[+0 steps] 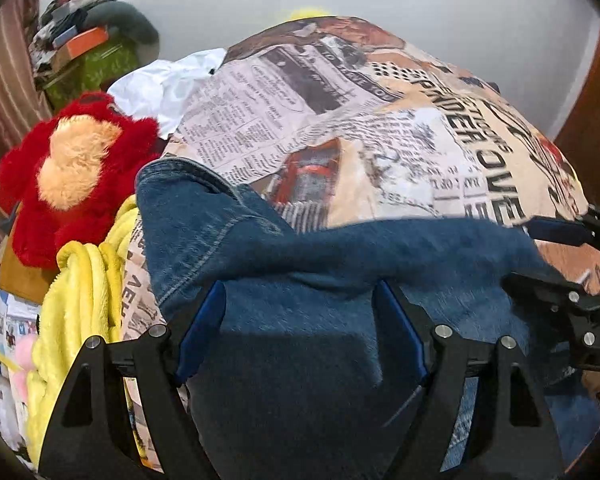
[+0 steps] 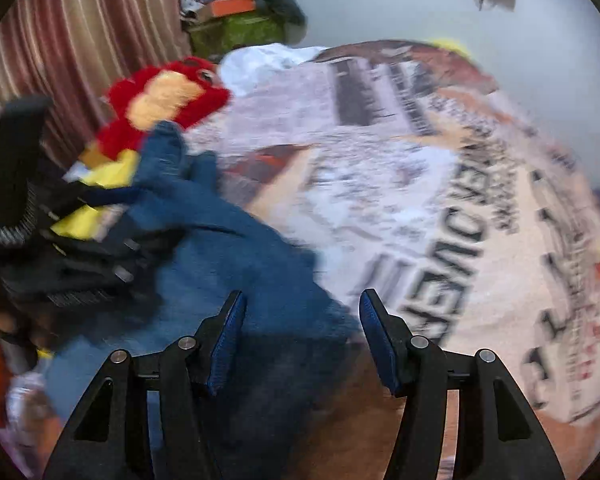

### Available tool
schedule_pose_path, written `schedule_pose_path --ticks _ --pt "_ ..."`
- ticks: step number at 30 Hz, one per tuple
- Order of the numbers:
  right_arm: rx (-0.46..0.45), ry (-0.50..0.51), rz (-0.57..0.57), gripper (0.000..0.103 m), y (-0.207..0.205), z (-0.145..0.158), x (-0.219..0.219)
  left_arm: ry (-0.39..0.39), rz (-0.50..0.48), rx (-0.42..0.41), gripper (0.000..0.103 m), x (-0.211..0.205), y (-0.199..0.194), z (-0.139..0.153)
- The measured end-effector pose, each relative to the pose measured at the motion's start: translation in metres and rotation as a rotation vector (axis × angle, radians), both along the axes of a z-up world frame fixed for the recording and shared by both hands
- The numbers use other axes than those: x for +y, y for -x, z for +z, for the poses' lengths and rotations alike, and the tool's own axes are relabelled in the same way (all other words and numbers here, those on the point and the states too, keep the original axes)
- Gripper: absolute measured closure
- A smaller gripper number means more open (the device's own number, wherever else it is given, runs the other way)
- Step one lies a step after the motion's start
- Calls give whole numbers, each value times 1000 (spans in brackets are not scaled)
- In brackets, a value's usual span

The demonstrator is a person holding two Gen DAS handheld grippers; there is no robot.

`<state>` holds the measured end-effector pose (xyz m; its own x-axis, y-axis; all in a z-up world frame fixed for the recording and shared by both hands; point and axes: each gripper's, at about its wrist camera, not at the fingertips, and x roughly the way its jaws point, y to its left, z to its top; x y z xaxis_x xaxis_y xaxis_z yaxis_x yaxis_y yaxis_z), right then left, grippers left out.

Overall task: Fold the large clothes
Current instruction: 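Lay the folded bundle down and open both grippers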

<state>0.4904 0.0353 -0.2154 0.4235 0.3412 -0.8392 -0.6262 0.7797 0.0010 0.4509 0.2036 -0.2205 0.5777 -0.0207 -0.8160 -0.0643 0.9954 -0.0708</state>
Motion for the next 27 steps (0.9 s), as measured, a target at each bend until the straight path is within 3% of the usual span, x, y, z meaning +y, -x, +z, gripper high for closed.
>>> schedule_pose_path --ticks 5,11,14,17,21,24,27 --pt "31 -50 -55 47 6 17 -21 23 37 -25 26 12 22 14" --pt "51 -112 30 45 52 38 -20 36 -13 -10 25 8 70 23" --pt "83 -73 74 44 72 29 -15 55 -39 26 25 3 97 18" --pt "74 13 86 43 87 11 -19 23 -55 55 24 -6 124 10" --pt "105 -8 23 31 92 2 -50 -14 -43 55 17 -12 160 5" --pt "149 -40 -23 30 98 -4 -76 -10 -19 56 13 -11 181 3" --pt "148 -7 -77 30 109 -7 -98 -18 4 61 13 -11 197 7"
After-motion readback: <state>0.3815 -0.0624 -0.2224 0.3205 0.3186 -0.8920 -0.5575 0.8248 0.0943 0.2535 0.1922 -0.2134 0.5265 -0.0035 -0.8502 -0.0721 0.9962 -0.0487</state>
